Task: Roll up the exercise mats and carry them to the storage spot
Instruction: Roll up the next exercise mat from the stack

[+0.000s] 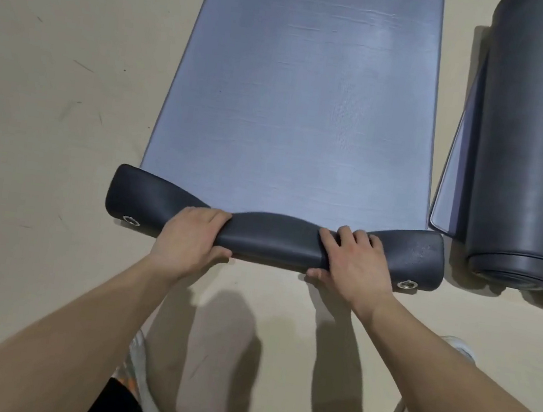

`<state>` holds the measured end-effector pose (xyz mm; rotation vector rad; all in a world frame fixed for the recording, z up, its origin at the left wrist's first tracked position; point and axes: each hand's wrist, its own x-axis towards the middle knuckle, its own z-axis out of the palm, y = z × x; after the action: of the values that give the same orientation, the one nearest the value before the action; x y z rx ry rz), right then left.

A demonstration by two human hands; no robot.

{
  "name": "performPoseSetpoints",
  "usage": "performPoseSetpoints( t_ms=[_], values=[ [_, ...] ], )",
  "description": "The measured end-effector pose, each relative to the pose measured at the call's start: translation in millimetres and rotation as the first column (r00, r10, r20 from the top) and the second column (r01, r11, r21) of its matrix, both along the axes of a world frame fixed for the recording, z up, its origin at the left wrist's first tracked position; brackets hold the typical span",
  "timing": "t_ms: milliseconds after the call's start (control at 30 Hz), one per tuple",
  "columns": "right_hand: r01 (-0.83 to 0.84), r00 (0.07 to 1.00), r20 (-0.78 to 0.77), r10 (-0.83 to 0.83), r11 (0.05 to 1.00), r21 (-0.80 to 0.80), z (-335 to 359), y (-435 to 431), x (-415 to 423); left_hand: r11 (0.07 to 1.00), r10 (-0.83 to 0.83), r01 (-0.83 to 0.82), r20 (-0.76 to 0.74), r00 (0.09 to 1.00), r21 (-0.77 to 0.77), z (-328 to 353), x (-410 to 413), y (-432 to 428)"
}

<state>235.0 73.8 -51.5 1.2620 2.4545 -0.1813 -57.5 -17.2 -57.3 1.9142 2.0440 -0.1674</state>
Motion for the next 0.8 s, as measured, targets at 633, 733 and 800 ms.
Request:
performPoseSetpoints(
  t_ms=[633,733,800],
  values=[
    [0.166,0.952,-0.248,-0.179,0.983,-0.074,13,41,9,0.949,0.315,-0.314,-0.086,0.945,0.028,6,25,45],
    [0.105,0.956,-0.289,-0.057,0.983,0.153,3,-3,7,0.943,0.332,-0.328,-0.083,0.940,0.062,-6,24,58],
    [0.054,0.988,-0.152,-0.033,0.989,0.135,-8,-16,12,0.932,0.346,-0.337,-0.051,0.937,0.132,-8,28,61]
  ],
)
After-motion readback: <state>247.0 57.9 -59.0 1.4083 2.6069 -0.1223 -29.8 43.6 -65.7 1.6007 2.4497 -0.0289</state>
